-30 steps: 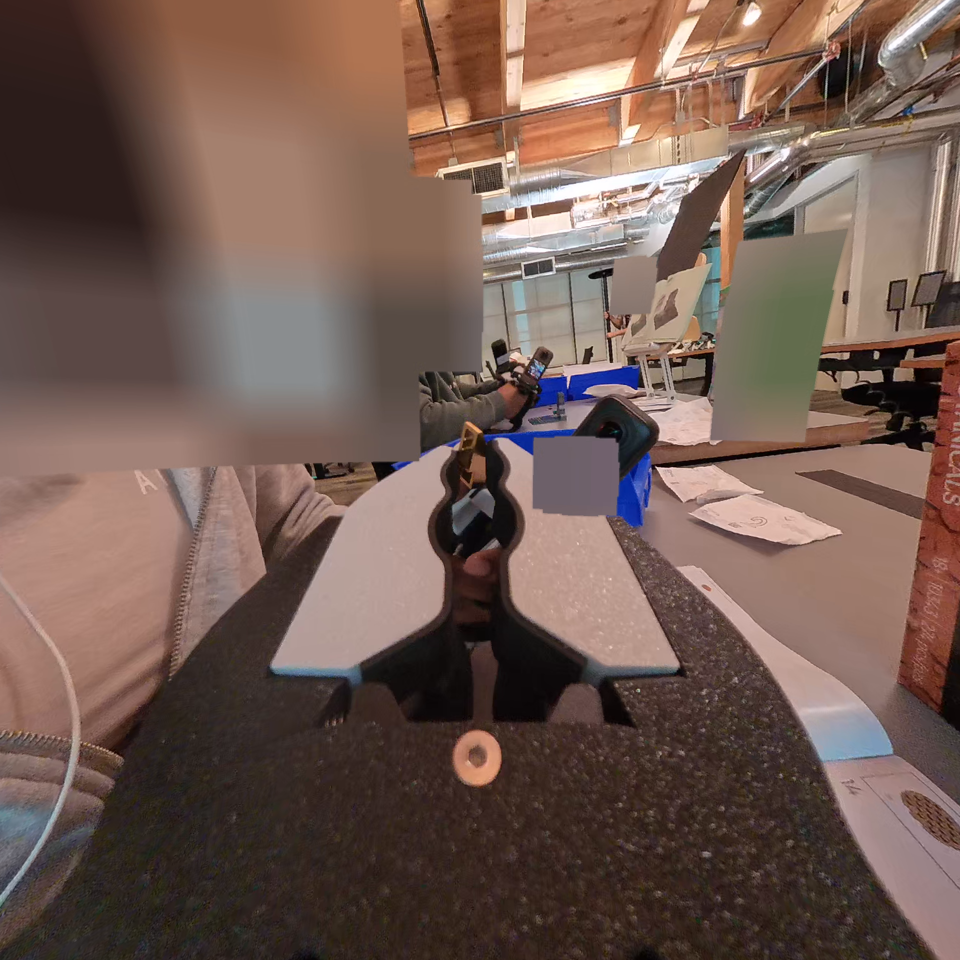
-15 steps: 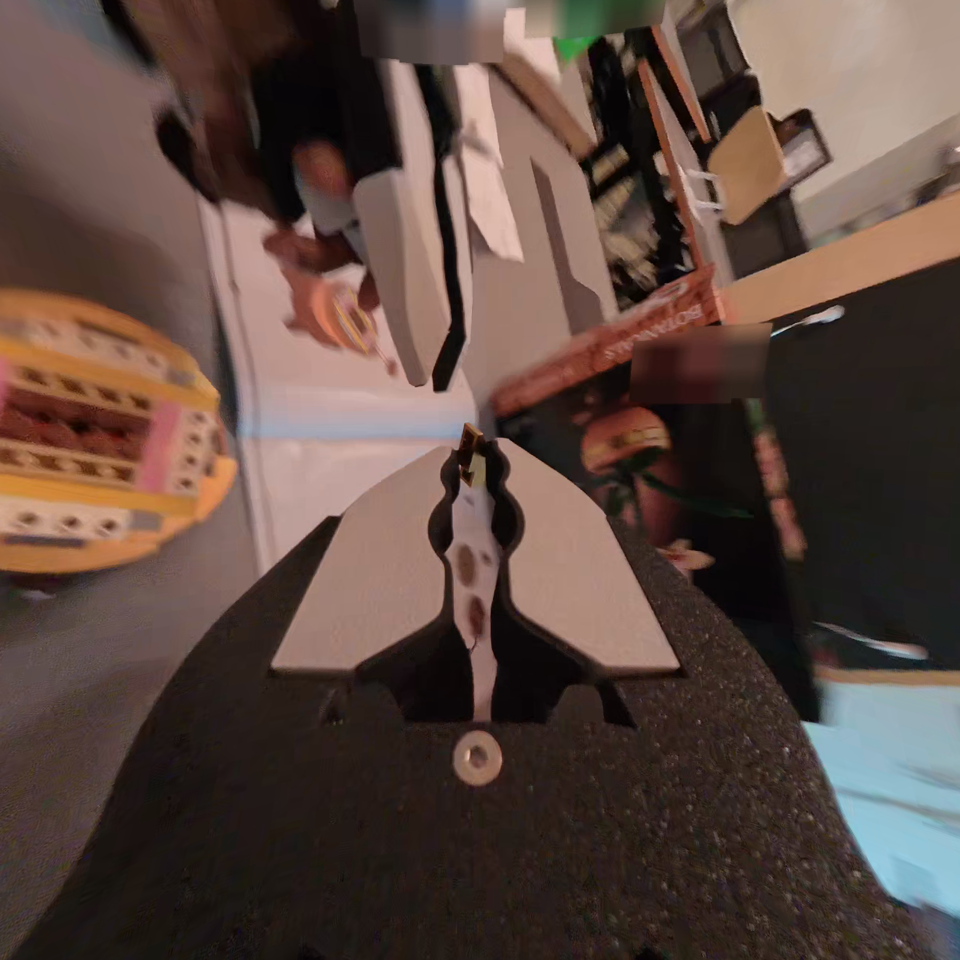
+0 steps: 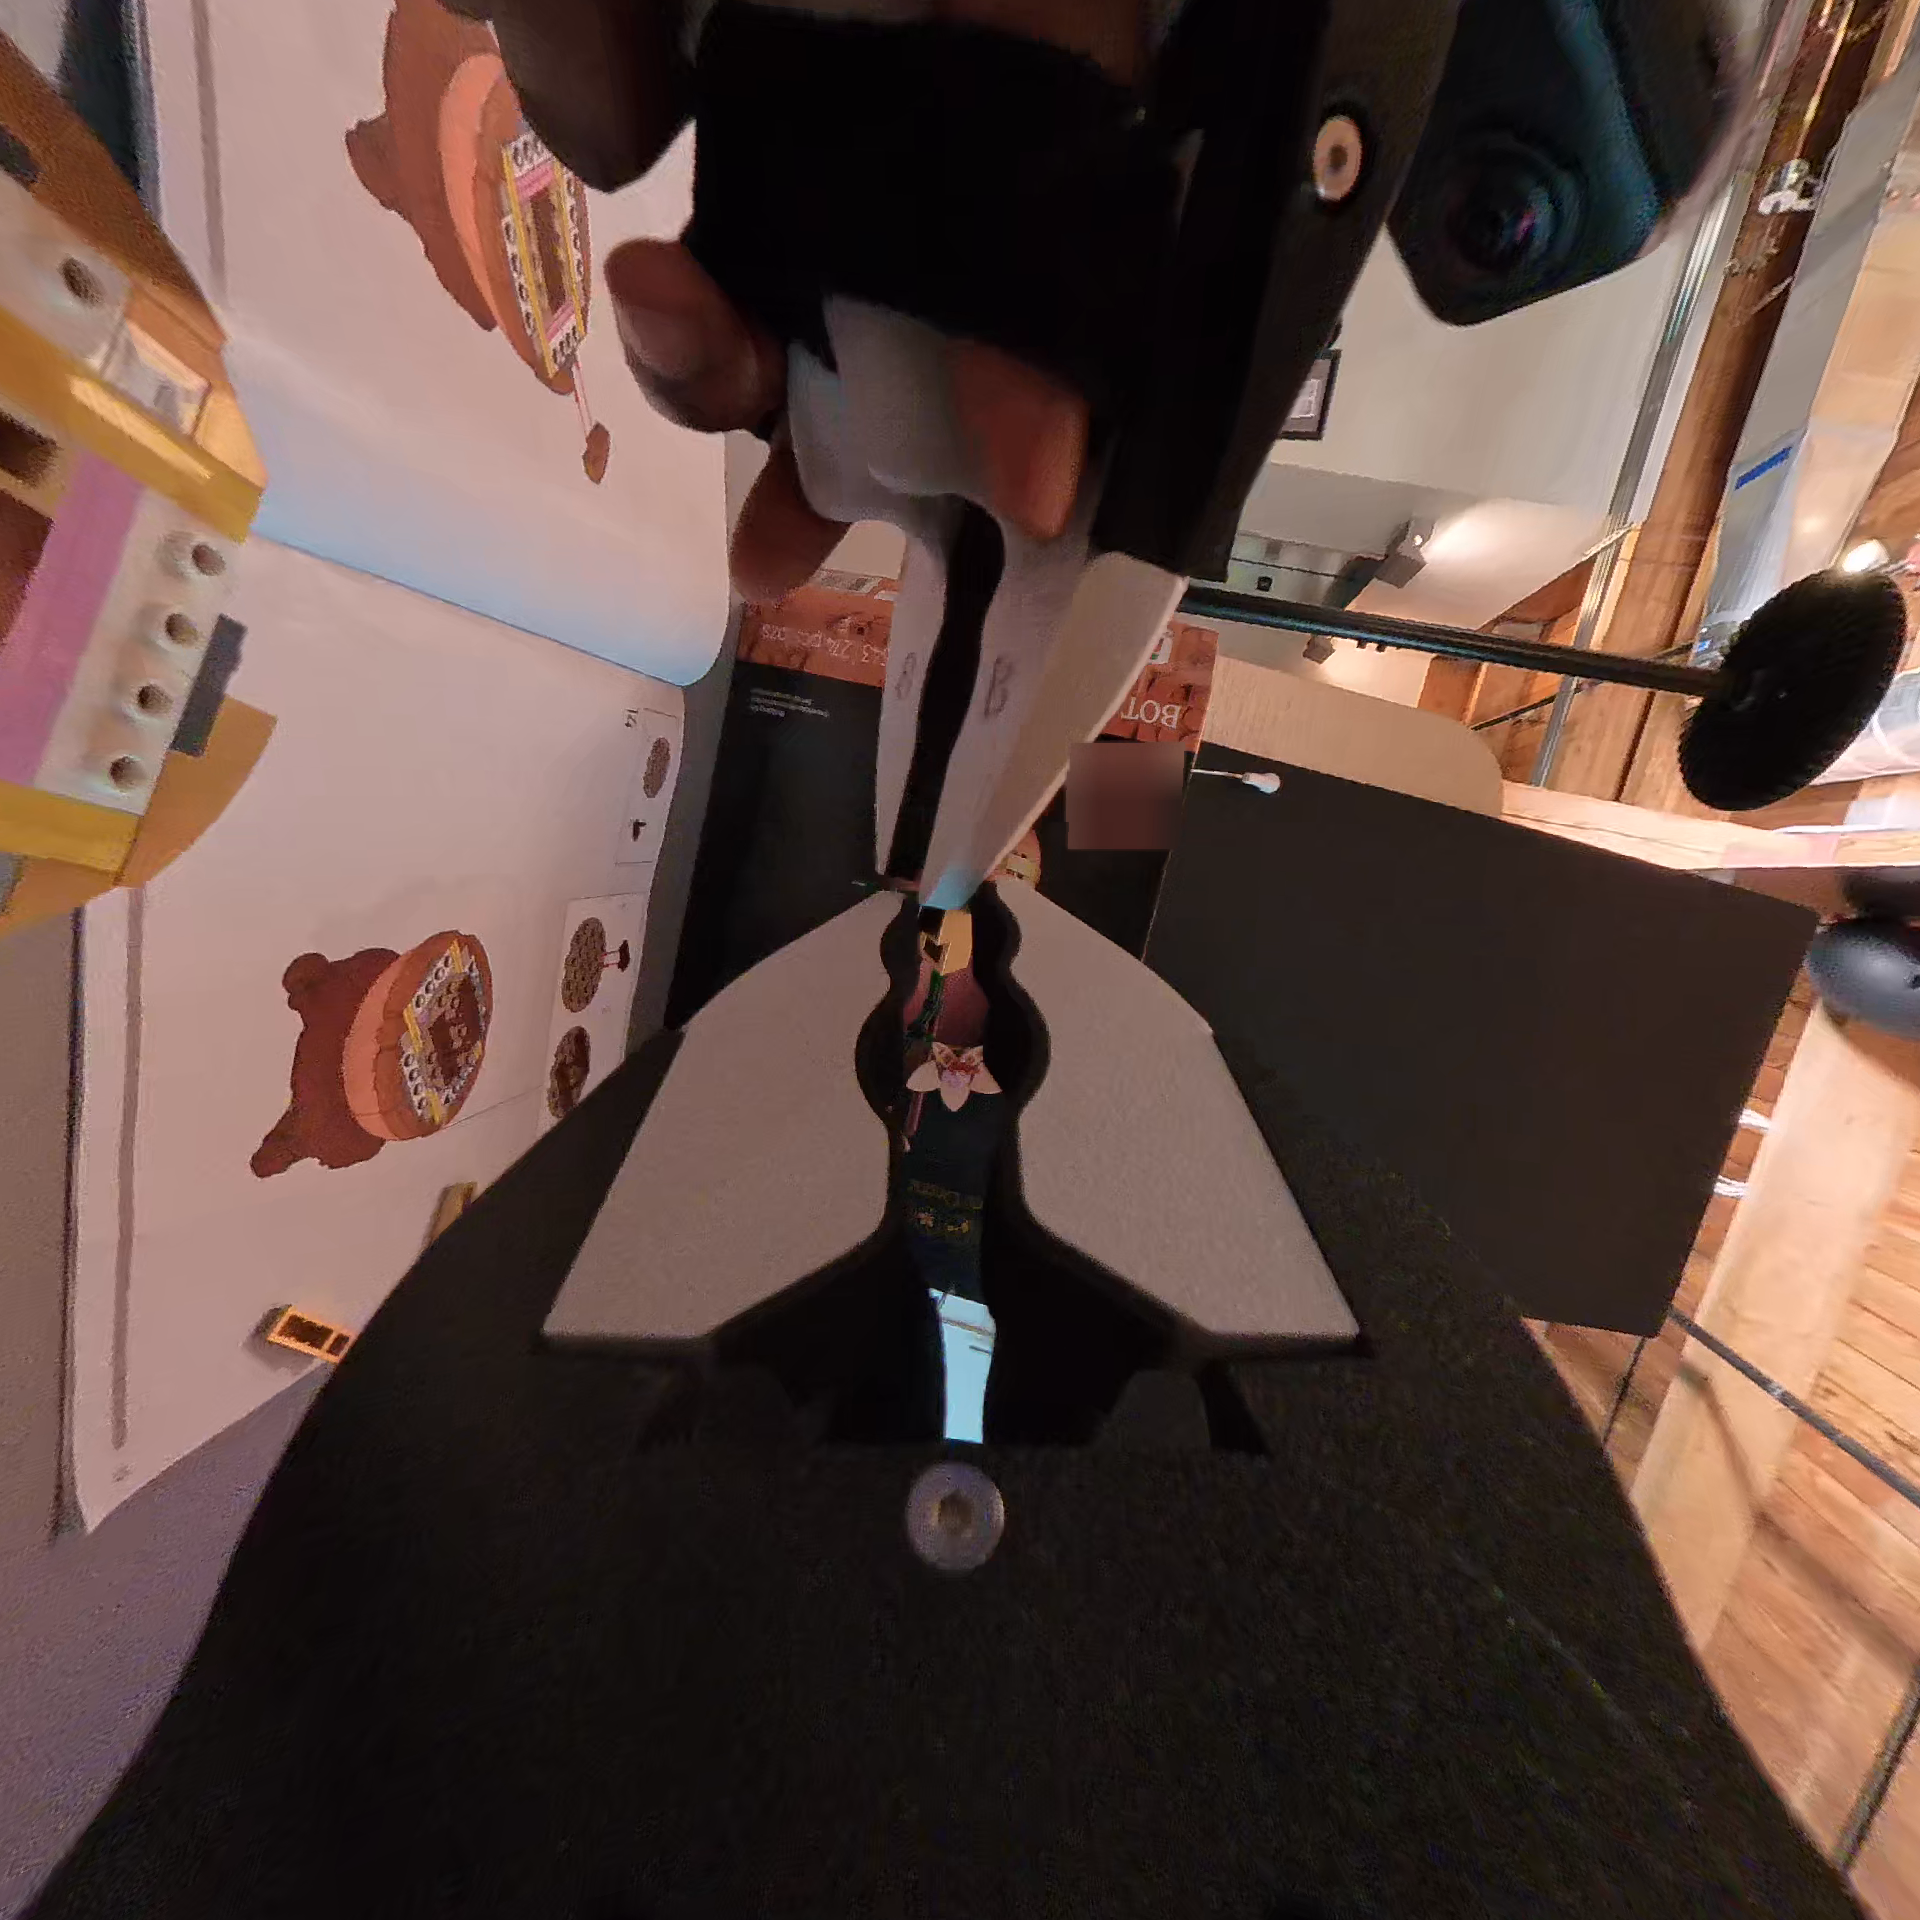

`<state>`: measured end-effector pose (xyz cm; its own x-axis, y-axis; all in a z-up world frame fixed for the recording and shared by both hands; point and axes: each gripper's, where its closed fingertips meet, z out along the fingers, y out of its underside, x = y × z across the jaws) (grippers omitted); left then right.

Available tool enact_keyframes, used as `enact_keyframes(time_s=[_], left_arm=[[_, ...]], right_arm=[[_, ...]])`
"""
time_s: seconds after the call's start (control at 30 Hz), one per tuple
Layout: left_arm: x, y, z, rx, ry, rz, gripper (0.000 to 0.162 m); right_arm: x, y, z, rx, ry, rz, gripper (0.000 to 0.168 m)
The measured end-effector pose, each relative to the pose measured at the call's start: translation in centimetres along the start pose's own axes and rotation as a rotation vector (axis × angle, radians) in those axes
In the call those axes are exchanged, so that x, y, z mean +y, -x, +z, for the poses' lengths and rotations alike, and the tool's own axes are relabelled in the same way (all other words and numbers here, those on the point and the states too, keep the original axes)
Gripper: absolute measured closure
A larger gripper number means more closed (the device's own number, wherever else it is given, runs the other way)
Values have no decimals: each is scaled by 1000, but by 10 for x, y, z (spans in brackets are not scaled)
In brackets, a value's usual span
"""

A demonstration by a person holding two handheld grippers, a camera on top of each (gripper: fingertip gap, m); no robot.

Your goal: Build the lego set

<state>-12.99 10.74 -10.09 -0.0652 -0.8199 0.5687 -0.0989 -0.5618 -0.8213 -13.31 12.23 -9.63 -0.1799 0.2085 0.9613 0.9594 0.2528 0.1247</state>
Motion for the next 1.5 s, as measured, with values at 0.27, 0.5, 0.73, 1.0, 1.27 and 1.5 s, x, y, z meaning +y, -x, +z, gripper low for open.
enact_keyframes(time_s=[0.27,0.5,0.73,1.0,1.27,1.5], left_arm=[[2,2,-4,19,-15,-57,148],[-2,3,-8,8,-35,-46,146],[-7,2,-10,-10,-91,5,162],[1,-5,-17,66,-36,-16,136],[-4,-10,-19,122,-50,-22,145],[-5,-11,-19,138,-82,-96,155]], right_arm=[[-4,1,1,15,29,-18,159],[-7,-3,1,25,1,41,159],[-8,-3,-2,16,-38,93,160],[-12,0,-5,-56,-158,272,160],[-22,-4,-13,-89,-310,391,160],[-22,-3,-13,-132,-360,525,158]])
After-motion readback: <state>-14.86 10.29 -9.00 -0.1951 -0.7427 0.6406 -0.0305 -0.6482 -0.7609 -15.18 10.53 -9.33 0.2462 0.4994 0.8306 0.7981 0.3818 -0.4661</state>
